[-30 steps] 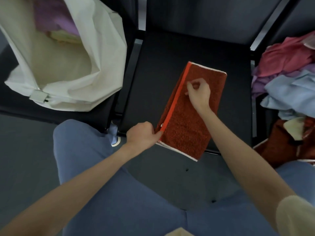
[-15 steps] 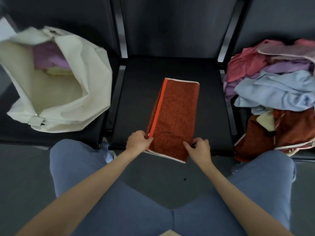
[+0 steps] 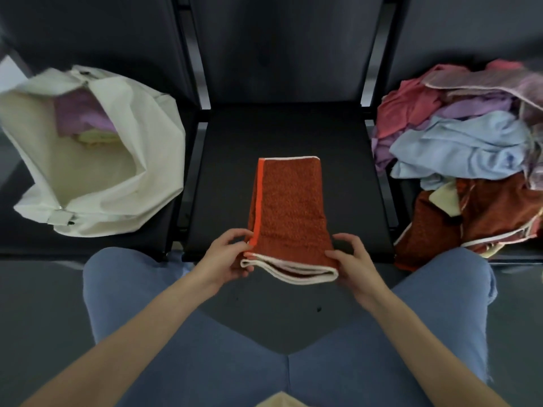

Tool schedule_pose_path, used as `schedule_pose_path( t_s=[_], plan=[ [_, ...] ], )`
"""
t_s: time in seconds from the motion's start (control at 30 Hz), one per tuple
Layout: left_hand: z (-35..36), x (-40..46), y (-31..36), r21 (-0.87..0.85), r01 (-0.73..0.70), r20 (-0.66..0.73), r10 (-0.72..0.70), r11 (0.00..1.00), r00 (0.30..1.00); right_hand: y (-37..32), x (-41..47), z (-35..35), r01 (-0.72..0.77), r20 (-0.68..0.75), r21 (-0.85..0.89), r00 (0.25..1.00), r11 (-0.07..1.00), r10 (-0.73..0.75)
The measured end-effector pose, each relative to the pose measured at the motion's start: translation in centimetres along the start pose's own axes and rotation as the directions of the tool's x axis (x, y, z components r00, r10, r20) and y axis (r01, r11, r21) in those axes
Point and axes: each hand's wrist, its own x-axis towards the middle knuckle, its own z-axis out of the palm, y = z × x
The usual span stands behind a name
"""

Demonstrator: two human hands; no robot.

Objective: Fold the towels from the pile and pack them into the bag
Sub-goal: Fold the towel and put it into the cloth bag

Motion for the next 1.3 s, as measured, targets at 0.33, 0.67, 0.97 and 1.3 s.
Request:
schedule_pose_path(
  t_s=[0.33,0.67,0.97,1.3],
  plan=[
    [1.4,4.3,4.7,-0.636,0.115,0.067,-0.094,0.763,0.993,-5.7,4.1,1.2,-0.283,0.140,0.593,0.958,0.754,0.250],
    [3.6,8.4,2.2,-0.312,-0.142,-0.128,0.107,0.939,0.986,-4.9,6.9,3.5,-0.121,-0.079,0.384,0.983,0.915,0.163],
    [0.0,8.4,-0.2,0.796,-0.595,0.540,0.575,-0.110,0.615,-2.0,7.3,2.1,0.583,0.576,-0.805,0.725,-0.109,-0.377],
    [-0.6,8.7,0.0,0.794,-0.607,0.496,0.564,0.013,0.660,-1.8,8.1,0.8,0.489,0.595,-0.794,0.748,-0.361,-0.294]
  ],
)
